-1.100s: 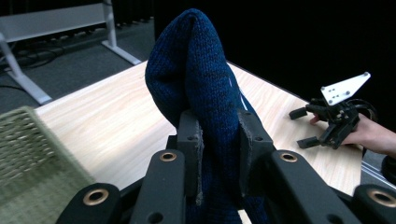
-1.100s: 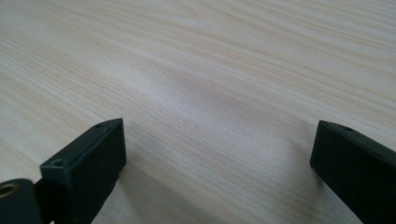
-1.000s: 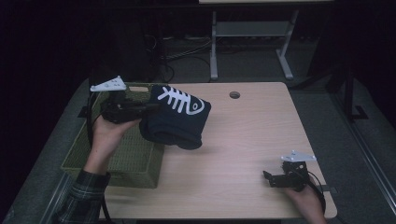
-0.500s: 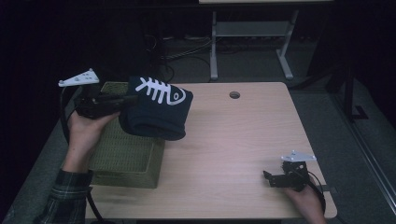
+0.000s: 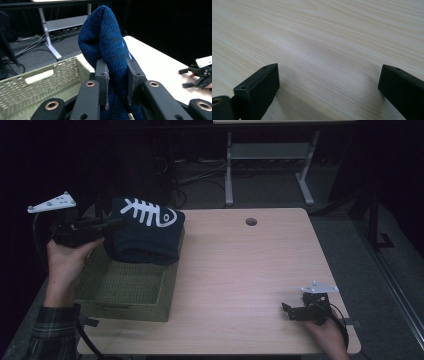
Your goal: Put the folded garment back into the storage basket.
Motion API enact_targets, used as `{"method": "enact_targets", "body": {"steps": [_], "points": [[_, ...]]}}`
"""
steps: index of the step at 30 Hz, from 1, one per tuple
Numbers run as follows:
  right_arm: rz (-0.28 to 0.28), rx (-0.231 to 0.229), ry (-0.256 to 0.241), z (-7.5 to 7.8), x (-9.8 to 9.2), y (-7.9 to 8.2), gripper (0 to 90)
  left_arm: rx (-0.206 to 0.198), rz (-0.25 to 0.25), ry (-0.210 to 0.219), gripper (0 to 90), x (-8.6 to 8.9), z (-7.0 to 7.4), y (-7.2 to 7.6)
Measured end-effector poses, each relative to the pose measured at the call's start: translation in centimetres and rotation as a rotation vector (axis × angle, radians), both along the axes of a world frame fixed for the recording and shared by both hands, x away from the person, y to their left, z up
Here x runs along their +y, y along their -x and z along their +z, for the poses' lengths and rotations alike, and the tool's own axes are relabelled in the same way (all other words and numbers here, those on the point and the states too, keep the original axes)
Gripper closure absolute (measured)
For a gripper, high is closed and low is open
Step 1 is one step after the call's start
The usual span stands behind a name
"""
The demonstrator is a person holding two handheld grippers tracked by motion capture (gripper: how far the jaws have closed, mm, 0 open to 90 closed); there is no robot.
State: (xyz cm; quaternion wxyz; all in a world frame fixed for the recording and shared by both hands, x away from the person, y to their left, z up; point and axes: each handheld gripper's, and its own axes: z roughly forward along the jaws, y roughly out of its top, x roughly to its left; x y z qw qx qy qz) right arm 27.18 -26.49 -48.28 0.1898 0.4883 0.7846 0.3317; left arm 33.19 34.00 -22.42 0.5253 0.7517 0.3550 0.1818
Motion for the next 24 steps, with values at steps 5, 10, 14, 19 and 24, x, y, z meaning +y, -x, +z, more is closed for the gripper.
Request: {"method": "enact_targets", "body": {"steps": [5, 10, 14, 19, 24], "points": [[0.000, 0.000, 0.000, 0.0, 0.0, 0.0, 3.2, 0.004, 0.032, -0.014, 74.4, 1.3, -0.2, 0.4], [-0.003, 0.000, 0.000, 0.0, 0.0, 0.0, 3.2, 0.013, 0.063, -0.012, 74.4, 2.7, -0.6, 0.6], [-0.004, 0.002, 0.000, 0.0, 0.0, 0.0, 3.2, 0.023, 0.077, -0.020, 74.4, 3.4, -1.2, 0.6], [-0.005, 0.001, 0.000, 0.0, 0.0, 0.0, 3.2, 0.044, 0.087, -0.035, 74.5, 3.9, -2.3, 0.3], [-0.005, 0.002, 0.000, 0.0, 0.0, 0.0, 3.2, 0.069, 0.089, -0.050, 74.5, 4.1, -3.5, 0.0]]}}
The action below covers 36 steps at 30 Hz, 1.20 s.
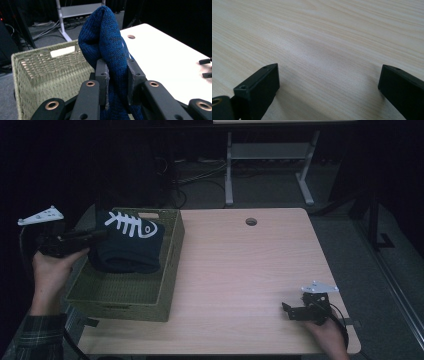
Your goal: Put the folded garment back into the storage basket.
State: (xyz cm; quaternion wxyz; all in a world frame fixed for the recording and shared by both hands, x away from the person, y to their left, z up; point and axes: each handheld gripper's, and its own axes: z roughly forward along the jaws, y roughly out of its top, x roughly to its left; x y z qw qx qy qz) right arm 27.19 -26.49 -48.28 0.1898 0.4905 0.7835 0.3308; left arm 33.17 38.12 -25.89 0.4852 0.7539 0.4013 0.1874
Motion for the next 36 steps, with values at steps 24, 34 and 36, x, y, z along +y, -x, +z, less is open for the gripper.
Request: {"method": "enact_targets", "body": {"steps": [24, 34, 36], "points": [[0.000, 0.001, 0.000, 0.0, 0.0, 0.0, 3.2, 0.111, -0.037, -0.012, 74.5, -1.8, -4.7, -2.2], [0.000, 0.001, 0.000, 0.0, 0.0, 0.0, 3.2, 0.168, -0.060, -0.023, 74.3, -1.3, -7.0, -4.1], [-0.001, 0.000, 0.001, 0.0, 0.0, 0.0, 3.2, 0.182, -0.064, -0.033, 74.2, -1.2, -7.4, -4.5]]}}
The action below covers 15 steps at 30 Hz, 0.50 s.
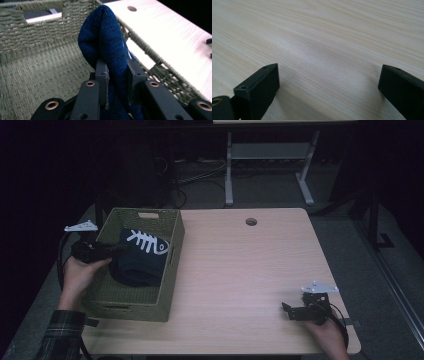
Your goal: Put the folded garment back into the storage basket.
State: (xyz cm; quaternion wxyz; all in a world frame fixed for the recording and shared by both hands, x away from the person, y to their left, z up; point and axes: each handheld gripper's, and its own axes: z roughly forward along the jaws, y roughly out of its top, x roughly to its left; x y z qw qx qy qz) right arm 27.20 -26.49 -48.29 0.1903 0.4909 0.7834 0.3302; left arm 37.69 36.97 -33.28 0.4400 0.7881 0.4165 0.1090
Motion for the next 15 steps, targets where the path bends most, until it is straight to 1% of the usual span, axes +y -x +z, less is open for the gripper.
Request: {"method": "enact_targets", "body": {"steps": [2, 3, 4, 8, 12, 13, 14, 15], "points": [[0.000, 0.000, 0.000, 0.0, 0.0, 0.0, 3.2, 0.009, 0.005, -0.008, 74.1, 0.1, -0.4, -0.3], [0.000, 0.000, 0.000, 0.0, 0.0, 0.0, 3.2, 0.017, 0.009, -0.019, 73.9, 0.2, -0.5, -0.5], [0.000, 0.000, 0.000, 0.0, 0.0, 0.0, 3.2, 0.018, 0.016, -0.028, 73.7, 0.2, -0.8, -0.6], [0.000, 0.000, 0.000, 0.0, 0.0, 0.0, 3.2, 0.025, 0.065, -0.076, 72.4, 0.7, -1.5, -1.2], [0.000, 0.000, 0.000, 0.0, 0.0, 0.0, 3.2, 0.038, 0.096, -0.109, 69.2, 1.3, -2.2, -1.6], [0.000, 0.000, 0.000, 0.0, 0.0, 0.0, 3.2, 0.040, 0.105, -0.111, 68.0, 1.3, -2.3, -1.6], [0.000, 0.000, 0.000, 0.0, 0.0, 0.0, 3.2, 0.040, 0.103, -0.123, 67.1, 1.4, -2.4, -1.7], [0.000, -0.001, 0.000, 0.0, 0.0, 0.0, 3.2, 0.042, 0.115, -0.135, 65.8, 1.4, -2.5, -1.7]]}}
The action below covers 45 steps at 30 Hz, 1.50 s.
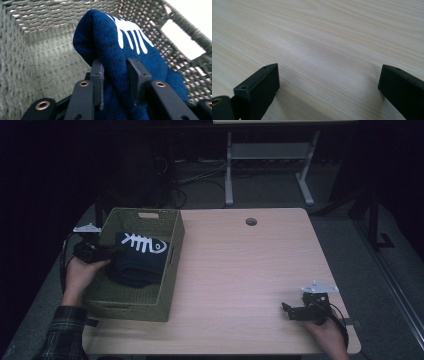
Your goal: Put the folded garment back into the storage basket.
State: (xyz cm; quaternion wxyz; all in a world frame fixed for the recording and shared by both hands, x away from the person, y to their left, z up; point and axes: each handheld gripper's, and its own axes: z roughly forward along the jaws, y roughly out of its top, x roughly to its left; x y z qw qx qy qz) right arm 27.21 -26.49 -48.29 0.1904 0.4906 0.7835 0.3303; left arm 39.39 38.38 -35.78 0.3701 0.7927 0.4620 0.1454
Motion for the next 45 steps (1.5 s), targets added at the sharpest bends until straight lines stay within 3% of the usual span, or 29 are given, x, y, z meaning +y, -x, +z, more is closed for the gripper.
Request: {"method": "enact_targets", "body": {"steps": [3, 8, 17, 22, 28, 39, 45], "points": [[0.000, 0.000, 0.000, 0.0, 0.0, 0.0, 3.2, -0.013, 0.037, -0.039, 57.0, 0.2, -0.1, -0.1], [0.000, 0.000, 0.000, 0.0, 0.0, 0.0, 3.2, -0.014, 0.080, -0.064, 42.6, 0.6, -0.2, -0.2], [0.000, 0.000, 0.000, 0.0, 0.0, 0.0, 3.2, -0.063, 0.161, -0.055, 24.0, 1.4, 0.6, 0.4], [0.000, 0.000, 0.000, 0.0, 0.0, 0.0, 3.2, -0.073, 0.141, -0.032, 21.6, 1.3, 1.0, 0.9], [0.000, 0.000, 0.000, 0.0, 0.0, 0.0, 3.2, -0.080, 0.085, -0.006, 20.9, -0.2, 1.5, 1.4], [0.001, 0.001, -0.001, 0.0, 0.0, 0.0, 3.2, -0.117, -0.012, 0.033, 20.9, -4.2, 2.7, 2.5], [0.002, 0.000, 0.000, 0.0, 0.0, 0.0, 3.2, -0.116, -0.062, 0.039, 20.9, -6.9, 2.9, 2.8]]}}
